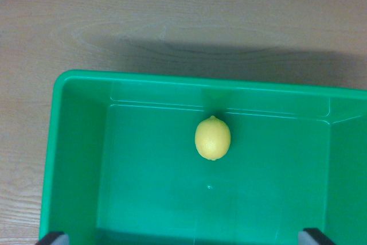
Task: Pick fruit
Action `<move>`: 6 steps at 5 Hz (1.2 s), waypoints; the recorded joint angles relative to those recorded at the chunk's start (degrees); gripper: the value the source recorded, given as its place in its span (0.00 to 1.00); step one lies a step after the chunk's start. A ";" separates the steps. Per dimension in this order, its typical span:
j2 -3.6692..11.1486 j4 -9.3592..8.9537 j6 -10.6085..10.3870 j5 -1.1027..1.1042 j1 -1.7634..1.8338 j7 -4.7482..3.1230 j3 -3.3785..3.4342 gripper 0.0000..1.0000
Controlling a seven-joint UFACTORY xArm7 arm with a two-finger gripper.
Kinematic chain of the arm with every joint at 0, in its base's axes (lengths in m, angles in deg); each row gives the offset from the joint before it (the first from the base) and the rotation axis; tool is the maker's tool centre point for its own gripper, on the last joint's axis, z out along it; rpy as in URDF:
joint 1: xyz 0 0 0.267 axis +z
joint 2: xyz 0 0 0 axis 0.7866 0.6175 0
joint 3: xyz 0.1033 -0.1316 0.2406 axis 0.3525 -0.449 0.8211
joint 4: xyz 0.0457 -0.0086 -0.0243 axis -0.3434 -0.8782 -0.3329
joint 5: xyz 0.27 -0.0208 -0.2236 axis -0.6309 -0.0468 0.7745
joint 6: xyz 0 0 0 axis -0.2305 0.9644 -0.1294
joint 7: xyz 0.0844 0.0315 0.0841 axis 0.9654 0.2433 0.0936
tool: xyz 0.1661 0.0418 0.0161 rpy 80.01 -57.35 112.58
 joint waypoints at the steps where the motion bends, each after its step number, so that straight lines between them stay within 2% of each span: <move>1: 0.00 0.00 0.00 0.00 0.00 0.00 0.00 0.00; 5: 0.16 -0.20 -0.34 -0.01 -0.01 -0.05 0.01 0.00; 6: 0.49 -0.60 -1.01 -0.03 -0.04 -0.15 0.02 0.00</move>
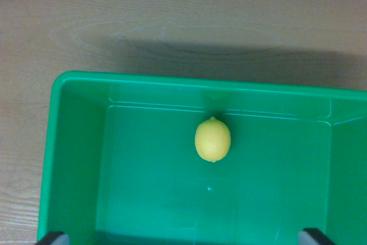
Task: Pick fruit
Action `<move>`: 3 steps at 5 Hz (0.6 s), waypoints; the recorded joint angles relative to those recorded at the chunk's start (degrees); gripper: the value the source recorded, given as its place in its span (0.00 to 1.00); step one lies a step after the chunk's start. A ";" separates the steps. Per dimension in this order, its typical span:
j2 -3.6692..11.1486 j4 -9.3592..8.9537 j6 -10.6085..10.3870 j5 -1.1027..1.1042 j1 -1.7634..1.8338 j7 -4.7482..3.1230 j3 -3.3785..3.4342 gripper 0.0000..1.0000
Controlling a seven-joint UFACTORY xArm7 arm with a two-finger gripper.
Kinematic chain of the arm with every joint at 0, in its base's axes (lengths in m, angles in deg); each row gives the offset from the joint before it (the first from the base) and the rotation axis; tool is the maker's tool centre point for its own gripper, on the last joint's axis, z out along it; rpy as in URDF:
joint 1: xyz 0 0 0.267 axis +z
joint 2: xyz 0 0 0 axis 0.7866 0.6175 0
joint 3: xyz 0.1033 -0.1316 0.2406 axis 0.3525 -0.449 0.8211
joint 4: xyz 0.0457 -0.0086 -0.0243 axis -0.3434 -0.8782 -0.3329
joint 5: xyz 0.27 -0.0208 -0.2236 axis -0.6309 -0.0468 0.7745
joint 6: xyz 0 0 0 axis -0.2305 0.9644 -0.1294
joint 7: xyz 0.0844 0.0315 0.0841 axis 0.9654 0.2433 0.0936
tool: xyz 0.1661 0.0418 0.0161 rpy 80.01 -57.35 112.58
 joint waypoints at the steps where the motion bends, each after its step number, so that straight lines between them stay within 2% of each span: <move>1: 0.00 0.00 0.00 0.00 0.00 0.00 0.00 0.00; 2: 0.48 -0.59 -0.99 -0.03 -0.04 -0.15 0.02 0.00; 3: 0.48 -0.59 -0.99 -0.03 -0.04 -0.15 0.02 0.00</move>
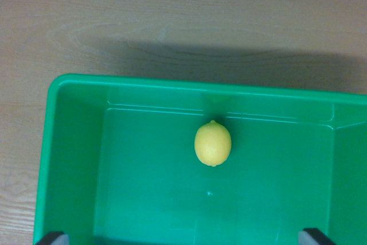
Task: Pick fruit
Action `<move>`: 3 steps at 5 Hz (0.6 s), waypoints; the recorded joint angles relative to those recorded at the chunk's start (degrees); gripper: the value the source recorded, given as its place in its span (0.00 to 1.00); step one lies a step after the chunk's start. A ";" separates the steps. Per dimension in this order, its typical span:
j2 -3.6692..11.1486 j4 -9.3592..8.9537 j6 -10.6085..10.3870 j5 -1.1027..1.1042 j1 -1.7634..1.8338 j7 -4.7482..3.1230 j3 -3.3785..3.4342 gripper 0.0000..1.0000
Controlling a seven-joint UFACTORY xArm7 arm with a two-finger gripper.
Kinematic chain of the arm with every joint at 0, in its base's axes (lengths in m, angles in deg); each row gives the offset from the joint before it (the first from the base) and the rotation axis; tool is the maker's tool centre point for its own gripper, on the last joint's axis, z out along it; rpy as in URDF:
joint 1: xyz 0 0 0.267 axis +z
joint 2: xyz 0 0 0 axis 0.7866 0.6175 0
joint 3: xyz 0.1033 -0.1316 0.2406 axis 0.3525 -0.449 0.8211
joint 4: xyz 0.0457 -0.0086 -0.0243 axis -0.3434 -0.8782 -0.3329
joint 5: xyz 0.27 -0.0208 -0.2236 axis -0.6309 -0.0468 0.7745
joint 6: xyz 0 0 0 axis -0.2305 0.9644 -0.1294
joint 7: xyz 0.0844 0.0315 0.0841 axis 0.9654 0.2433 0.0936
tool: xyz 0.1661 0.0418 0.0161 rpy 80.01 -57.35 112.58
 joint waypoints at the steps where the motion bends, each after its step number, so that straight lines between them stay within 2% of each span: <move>1: 0.59 -0.73 -1.22 -0.03 -0.04 -0.19 0.03 0.00; 2: 0.59 -0.73 -1.22 -0.03 -0.04 -0.19 0.03 0.00; 3: 1.36 -1.67 -2.80 -0.07 -0.10 -0.43 0.06 0.00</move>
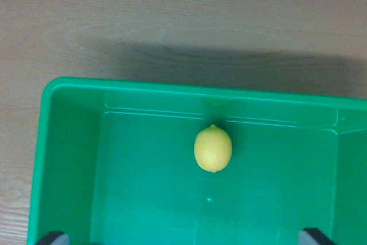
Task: Pick fruit
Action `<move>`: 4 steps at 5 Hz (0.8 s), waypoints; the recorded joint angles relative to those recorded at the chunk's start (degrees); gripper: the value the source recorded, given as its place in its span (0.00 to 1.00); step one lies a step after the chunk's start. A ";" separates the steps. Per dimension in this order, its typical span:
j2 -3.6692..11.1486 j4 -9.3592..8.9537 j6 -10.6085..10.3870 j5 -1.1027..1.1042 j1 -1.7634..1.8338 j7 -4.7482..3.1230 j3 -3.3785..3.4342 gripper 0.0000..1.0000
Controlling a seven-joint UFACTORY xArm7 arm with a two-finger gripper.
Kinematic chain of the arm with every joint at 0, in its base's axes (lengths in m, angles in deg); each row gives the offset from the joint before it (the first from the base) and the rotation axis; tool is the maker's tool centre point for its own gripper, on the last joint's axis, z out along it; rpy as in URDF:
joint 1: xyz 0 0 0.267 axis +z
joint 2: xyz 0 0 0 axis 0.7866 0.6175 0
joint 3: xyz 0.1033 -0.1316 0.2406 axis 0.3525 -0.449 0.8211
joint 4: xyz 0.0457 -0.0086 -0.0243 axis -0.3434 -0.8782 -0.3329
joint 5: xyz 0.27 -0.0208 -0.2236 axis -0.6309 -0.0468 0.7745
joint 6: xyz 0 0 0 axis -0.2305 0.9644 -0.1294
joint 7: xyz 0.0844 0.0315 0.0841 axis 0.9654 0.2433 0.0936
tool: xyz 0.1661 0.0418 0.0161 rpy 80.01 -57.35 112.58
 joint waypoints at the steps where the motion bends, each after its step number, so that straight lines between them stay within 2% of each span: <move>1: 0.00 0.00 0.00 0.00 0.00 0.00 0.00 0.00; 2: 0.86 -1.06 -1.78 -0.05 -0.07 -0.27 0.04 0.00; 3: 0.86 -1.06 -1.78 -0.05 -0.07 -0.27 0.04 0.00; 4: 1.83 -2.25 -3.78 -0.10 -0.14 -0.58 0.08 0.00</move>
